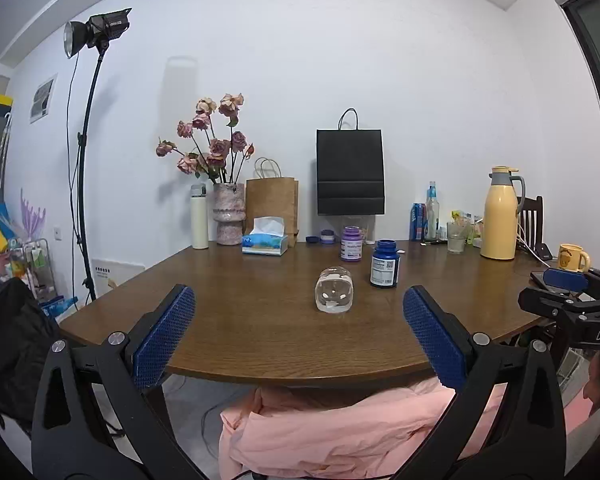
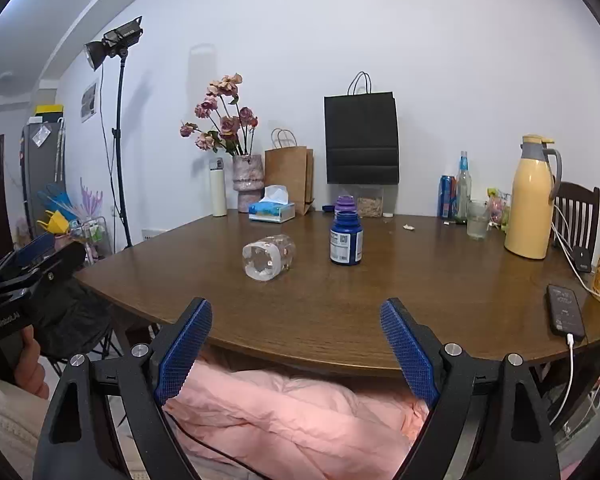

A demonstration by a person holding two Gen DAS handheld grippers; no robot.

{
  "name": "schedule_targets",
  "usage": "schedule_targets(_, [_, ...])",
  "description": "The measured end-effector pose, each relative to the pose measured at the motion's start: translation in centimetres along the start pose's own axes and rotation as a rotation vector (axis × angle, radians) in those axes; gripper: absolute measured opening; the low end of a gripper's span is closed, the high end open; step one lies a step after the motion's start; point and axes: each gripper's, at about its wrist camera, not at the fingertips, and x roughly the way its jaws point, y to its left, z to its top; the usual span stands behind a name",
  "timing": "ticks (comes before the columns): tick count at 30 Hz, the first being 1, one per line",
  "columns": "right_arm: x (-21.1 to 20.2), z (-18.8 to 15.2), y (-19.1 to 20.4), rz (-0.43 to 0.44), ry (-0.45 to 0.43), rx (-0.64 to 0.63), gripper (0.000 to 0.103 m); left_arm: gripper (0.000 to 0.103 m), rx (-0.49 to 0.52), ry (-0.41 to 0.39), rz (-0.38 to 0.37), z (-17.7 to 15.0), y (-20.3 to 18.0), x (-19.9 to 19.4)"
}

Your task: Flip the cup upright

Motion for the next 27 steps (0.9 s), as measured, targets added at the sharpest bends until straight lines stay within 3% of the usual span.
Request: schedule_targets(27, [0.09,-0.4,0.11,0.009,-0.001,0.006,0.09,0.103,0.005,0.007,-0.015,-0.46,0.43,-0.3])
